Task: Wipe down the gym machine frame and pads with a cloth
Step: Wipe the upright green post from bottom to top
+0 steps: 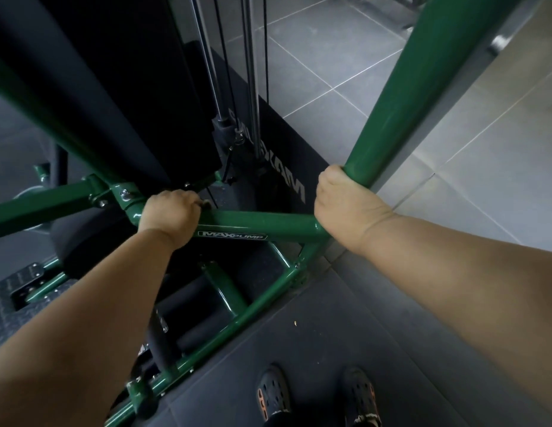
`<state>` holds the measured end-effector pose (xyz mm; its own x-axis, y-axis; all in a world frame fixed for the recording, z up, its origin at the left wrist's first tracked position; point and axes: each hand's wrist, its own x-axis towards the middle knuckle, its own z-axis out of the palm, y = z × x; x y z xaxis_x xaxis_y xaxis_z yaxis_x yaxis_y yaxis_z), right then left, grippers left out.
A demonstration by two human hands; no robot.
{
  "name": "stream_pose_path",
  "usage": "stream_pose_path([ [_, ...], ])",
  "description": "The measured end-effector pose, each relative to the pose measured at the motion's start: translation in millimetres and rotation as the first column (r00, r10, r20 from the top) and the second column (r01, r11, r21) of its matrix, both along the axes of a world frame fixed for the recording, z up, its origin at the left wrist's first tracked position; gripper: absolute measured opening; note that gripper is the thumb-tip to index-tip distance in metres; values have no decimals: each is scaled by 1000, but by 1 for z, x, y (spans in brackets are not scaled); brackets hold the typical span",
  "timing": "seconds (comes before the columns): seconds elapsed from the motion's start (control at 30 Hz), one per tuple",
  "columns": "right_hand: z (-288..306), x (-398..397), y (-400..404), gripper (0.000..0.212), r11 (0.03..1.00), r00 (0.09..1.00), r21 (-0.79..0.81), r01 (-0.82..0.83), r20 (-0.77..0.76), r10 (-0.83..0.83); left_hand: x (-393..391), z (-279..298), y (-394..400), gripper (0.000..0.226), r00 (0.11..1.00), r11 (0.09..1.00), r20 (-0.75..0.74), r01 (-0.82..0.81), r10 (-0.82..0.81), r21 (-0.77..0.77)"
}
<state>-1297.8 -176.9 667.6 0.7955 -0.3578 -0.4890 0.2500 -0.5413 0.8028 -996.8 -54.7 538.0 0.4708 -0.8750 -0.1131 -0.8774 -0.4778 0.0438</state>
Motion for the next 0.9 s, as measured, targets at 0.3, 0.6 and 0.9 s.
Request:
stream_pose_path([
  [0.3, 5, 2, 2, 46, 1000, 1000, 19, 16, -3, -16, -45, -43, 19, 41, 871, 750, -319, -486, 373, -450],
  [0.6, 4, 2, 3, 42, 1000, 1000, 5, 4, 8, -4, -162, -28, -8, 35, 790, 694, -481, -587, 380, -416],
  [0.9, -2, 1, 1, 24, 999, 998, -41, 35, 57, -33, -185, -37, -16, 34, 857, 737, -423, -486, 295, -471],
])
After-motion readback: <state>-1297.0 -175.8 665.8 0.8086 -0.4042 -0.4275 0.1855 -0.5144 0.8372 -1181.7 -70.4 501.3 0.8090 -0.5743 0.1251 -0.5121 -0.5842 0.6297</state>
